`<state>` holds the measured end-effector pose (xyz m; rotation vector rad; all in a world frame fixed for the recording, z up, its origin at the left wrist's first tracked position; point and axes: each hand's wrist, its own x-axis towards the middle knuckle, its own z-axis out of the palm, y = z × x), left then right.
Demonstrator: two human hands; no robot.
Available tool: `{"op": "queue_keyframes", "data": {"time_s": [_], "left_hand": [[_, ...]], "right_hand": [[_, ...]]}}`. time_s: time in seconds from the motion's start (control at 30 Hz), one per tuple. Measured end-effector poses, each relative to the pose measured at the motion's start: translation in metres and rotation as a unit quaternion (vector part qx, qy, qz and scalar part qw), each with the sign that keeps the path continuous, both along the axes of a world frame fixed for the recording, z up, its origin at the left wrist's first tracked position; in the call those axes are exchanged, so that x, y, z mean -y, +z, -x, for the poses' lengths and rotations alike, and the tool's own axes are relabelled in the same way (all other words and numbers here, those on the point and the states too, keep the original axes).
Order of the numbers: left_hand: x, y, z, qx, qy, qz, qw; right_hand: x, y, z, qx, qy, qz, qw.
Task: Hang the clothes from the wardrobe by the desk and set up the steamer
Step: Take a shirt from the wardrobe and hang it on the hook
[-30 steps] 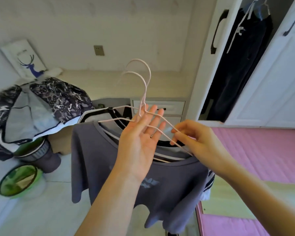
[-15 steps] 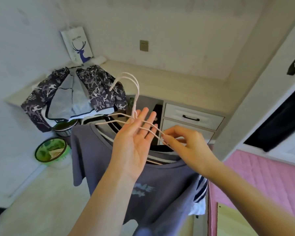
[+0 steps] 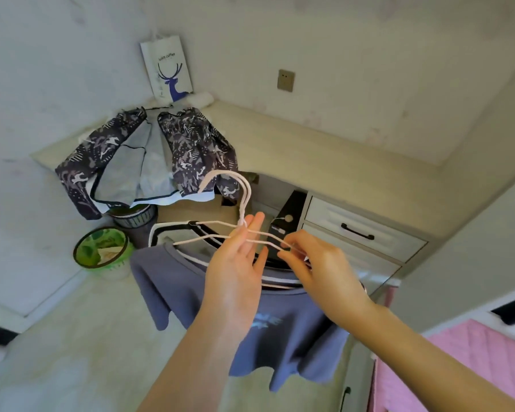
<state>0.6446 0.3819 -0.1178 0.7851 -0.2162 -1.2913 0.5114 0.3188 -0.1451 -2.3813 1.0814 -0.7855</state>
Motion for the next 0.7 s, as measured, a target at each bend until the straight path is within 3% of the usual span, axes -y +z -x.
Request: {"op": "queue_keyframes", "data": {"time_s": [0.4, 0.6, 0.7], "left_hand": [[0.054, -0.005, -0.074, 0.221, -0.031, -0.079, 0.972], [0.066, 0.007, -0.154, 0.334, -0.064, -0.135, 0.931], [0.073, 0.009, -0.204, 0.430, 0.016, -0.137, 0.892]], "right_hand": [[0.067, 0.000, -0.061, 0.091, 0.029, -0.083, 0.992], [0.100, 0.009, -0.111, 0.106, 0.022, -0.090, 0.990], [0.118, 0.013, -0.139, 0.103, 0.012, -0.084, 0.991]]}}
